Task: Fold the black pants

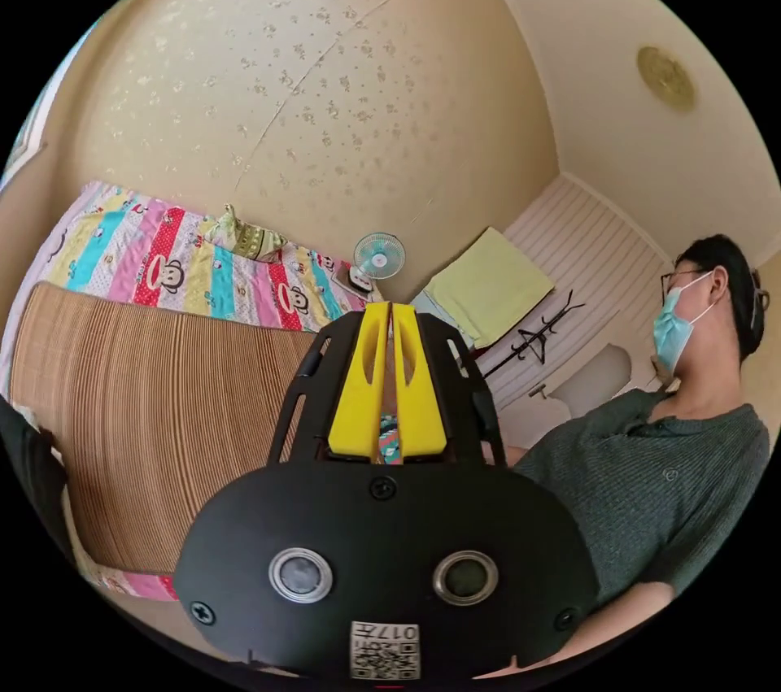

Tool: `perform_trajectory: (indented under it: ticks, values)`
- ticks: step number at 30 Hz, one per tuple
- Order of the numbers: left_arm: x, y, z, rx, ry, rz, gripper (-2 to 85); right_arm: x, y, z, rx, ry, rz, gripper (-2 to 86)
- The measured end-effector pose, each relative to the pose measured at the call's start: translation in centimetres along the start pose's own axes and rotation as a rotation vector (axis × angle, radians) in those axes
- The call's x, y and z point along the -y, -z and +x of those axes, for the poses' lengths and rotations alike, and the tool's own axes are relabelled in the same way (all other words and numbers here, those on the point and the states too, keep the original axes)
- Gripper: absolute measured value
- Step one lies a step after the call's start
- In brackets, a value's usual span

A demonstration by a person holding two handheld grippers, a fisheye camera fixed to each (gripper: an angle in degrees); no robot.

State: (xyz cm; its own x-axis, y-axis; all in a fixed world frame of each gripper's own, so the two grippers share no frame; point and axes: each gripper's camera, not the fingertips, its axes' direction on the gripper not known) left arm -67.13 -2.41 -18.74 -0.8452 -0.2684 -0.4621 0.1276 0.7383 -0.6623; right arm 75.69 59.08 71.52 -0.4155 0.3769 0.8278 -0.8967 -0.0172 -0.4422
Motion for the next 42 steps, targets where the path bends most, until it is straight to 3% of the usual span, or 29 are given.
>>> perform_trajectory:
  ticks: [2,6,12,15,18,20,23,28,30,33,42]
  values:
    - [0.1,2.6,-2.7,-0.085,0.095,0.077,-1.0,-0.7,0.9,0.1,0.096,0.103,-0.044,4.4]
    - [1.2,8.1,-6.9,-0.145,0.203,0.192,-1.0,-4.0,2.8,-2.2,0.590,0.368,-0.312,1.7]
    - [9.8,15.8,-9.0,-0.020,0.139,0.145,-0.8,-13.4,4.1,-13.4,0.691,0.833,-0.778,-0.2]
    - [15.6,17.0,-9.5,-0.014,0.077,0.044,-0.1,-19.9,3.9,-16.4,0.898,0.903,-0.990,-0.4]
    - [20.8,14.8,-10.9,-0.106,0.058,-0.129,4.5,-27.1,3.0,-17.9,0.867,0.976,-1.132,-0.6]
    - [22.4,12.6,-12.4,-0.210,0.127,-0.178,7.4,-31.1,2.3,-17.6,0.926,0.970,-1.223,-0.7]
    - [22.2,7.8,-16.5,-0.572,0.386,-0.215,8.1,-36.4,1.1,-15.2,1.012,0.873,-1.277,-0.7]
    - [19.0,-0.4,-21.8,-1.096,1.080,-0.561,16.3,-45.2,-1.5,-8.4,1.118,0.654,-1.371,-0.6]
    - [18.6,0.1,-22.4,-1.118,1.247,-0.590,15.9,-50.0,-2.8,-4.6,1.097,0.553,-1.419,-0.5]
    - [20.5,2.8,-23.7,-1.020,1.319,-0.611,12.6,-55.8,-3.1,-0.6,1.036,0.531,-1.437,-0.4]
    - [30.6,14.7,-30.9,-1.026,1.375,-0.264,11.7,-71.3,-1.7,4.1,1.001,0.753,-1.568,-0.2]
